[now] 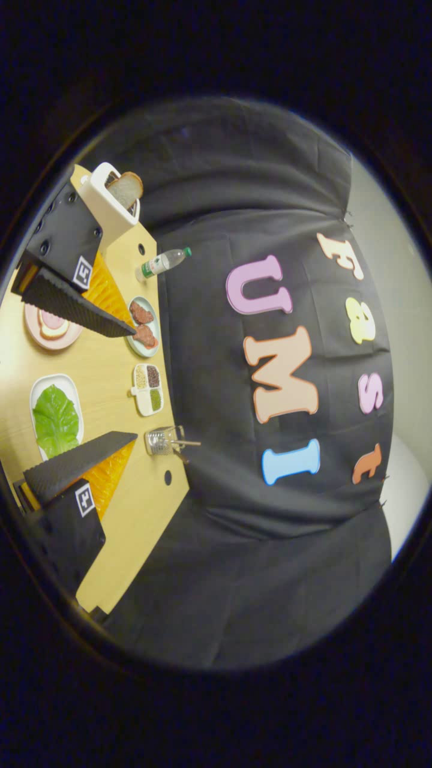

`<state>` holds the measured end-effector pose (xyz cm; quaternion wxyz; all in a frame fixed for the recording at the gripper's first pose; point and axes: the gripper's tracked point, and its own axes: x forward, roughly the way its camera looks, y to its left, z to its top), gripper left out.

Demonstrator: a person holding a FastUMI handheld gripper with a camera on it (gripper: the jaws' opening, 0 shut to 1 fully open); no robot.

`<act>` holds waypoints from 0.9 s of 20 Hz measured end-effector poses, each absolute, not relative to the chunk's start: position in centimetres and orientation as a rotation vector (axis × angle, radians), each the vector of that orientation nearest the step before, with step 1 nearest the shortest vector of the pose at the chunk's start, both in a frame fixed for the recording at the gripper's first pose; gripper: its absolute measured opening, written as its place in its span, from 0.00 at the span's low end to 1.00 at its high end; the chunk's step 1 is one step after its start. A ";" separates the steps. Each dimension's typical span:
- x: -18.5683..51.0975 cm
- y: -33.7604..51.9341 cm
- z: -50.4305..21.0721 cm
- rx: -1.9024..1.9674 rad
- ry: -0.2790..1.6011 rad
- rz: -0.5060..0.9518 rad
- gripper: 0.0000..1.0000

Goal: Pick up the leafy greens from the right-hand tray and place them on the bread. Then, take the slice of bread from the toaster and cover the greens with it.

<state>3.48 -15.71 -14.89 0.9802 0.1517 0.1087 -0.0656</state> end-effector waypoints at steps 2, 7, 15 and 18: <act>3.7 -17.6 -17.0 0.367 0.245 -0.150 0.99; 3.8 -21.3 -21.9 0.552 0.292 -0.195 0.99; 3.8 -24.3 -31.7 0.763 0.408 -0.257 0.99; 4.0 -23.5 -34.5 0.825 0.456 -0.259 0.99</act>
